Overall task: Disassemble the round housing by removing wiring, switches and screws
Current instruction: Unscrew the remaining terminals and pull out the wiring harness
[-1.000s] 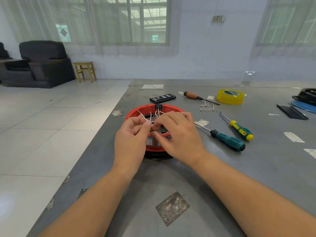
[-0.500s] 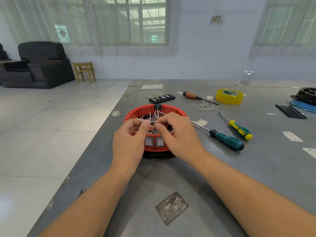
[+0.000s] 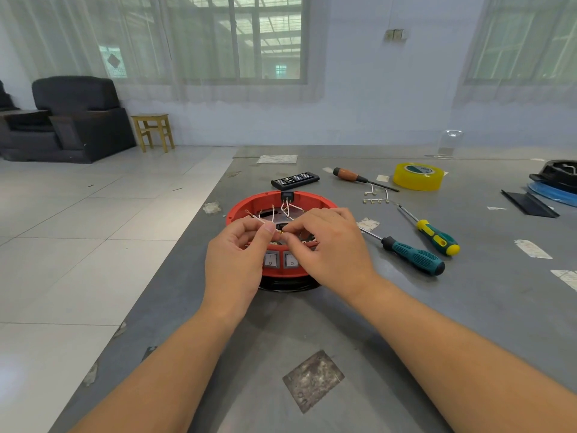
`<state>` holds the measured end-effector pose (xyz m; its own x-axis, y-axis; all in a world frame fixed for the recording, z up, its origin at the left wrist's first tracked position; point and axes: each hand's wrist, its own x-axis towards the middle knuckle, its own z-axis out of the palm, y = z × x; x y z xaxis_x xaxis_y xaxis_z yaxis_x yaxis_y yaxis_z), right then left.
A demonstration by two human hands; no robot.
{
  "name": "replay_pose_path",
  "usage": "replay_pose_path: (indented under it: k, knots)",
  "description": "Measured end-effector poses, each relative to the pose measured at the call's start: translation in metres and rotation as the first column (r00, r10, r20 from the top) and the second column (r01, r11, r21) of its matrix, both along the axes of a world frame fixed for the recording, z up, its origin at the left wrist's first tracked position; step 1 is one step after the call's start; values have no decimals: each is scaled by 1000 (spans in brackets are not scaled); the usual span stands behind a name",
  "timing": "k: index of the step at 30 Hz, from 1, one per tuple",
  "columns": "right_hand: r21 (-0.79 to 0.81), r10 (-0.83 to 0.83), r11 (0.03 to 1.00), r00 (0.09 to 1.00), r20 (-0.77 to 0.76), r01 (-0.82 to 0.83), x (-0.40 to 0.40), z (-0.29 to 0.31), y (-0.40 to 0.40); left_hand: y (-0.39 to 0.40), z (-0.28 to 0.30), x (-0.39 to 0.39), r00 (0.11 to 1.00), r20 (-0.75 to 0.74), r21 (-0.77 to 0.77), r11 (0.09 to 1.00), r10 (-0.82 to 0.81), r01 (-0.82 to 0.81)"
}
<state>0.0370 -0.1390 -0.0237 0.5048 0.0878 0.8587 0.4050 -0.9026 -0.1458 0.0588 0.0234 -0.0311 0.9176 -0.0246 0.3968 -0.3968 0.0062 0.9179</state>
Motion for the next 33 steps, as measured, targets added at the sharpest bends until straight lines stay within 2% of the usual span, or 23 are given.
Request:
replay_pose_path:
  k: [2,4,7,11,13,15,17,21,25,29,33]
  knots:
    - [54,-12,998,999,-45,14,0,0,-2,-1,-1,-1,999,13,30,999,-38,38]
    - [160,-16,987,994,-104,33,2,2,-7,-2,-5,2,995,95,206,978,-2,-18]
    - [385,-45,916,982,-181,113,4,9,-24,-4,-3,4,936,350,564,792,26,-233]
    - [479,-202,802,917,-345,357,2,17,-62,-21,10,-1,839,533,709,598,-106,-375]
    - [504,-236,740,874,-425,445,4,20,-82,-37,17,0,822,548,769,479,-153,-423]
    - [481,-259,708,824,-504,517,8,22,-101,-53,23,2,854,495,839,344,-162,-421]
    - [414,-288,696,756,-588,587,15,26,-118,-66,24,4,865,478,862,268,-152,-430]
    - [195,-367,714,598,-713,672,38,27,-148,-76,12,7,855,497,861,207,-148,-464]
    - [-27,-463,735,473,-750,677,74,22,-166,-75,1,16,812,567,811,267,-140,-520]
    - [-130,-523,713,399,-753,689,118,16,-175,-77,-5,21,786,608,776,292,-113,-558]
    - [-179,-586,673,370,-721,718,158,13,-177,-78,-10,25,757,645,743,318,-105,-589]
